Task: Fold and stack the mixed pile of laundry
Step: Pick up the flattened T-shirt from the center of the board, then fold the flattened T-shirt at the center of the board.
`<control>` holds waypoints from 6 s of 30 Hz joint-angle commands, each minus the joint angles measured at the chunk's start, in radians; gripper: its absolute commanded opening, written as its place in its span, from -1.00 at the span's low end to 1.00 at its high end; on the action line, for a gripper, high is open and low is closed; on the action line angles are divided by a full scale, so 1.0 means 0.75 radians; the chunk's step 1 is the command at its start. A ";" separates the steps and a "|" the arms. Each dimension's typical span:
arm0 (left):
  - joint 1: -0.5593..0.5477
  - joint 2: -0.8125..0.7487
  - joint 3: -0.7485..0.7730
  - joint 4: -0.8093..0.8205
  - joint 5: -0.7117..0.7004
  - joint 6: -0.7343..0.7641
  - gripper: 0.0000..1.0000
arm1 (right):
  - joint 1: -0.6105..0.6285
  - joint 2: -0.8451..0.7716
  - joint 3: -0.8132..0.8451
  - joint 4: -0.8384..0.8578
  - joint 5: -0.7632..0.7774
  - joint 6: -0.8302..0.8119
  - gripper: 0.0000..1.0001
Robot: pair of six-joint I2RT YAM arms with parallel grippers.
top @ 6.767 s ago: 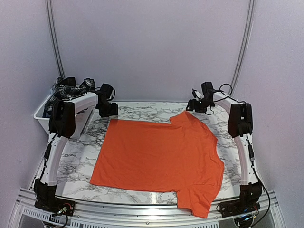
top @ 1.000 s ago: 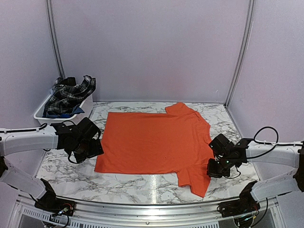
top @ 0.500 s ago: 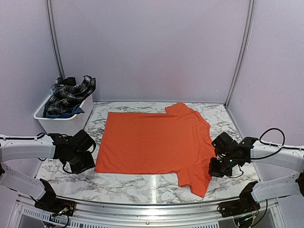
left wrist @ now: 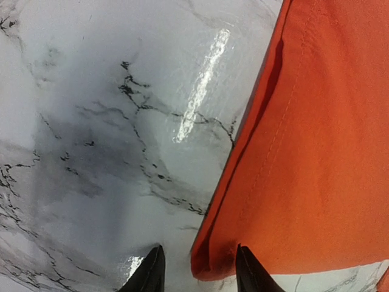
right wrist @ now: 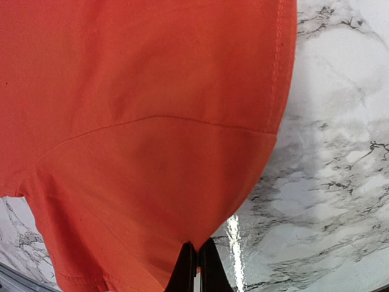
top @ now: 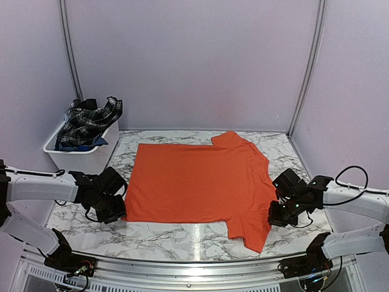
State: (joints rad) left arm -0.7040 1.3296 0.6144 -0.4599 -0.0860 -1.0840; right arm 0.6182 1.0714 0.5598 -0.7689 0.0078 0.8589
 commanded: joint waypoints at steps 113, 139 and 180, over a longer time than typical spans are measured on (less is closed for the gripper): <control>0.127 -0.148 0.213 -0.156 0.125 0.157 -1.00 | -0.038 -0.478 0.175 -0.054 -0.416 -0.119 -1.00; 0.266 0.244 0.603 -0.198 -0.001 0.432 -1.00 | -0.454 0.115 0.603 0.029 -0.367 -0.514 -1.00; 0.328 0.630 0.791 -0.175 -0.028 0.565 -1.00 | -0.522 0.954 1.123 0.178 -0.404 -0.814 -1.00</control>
State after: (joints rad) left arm -0.4679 1.7878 1.1828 -0.5812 -0.0948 -0.6720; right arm 0.2367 1.7676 1.3460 -0.6632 -0.2832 0.2607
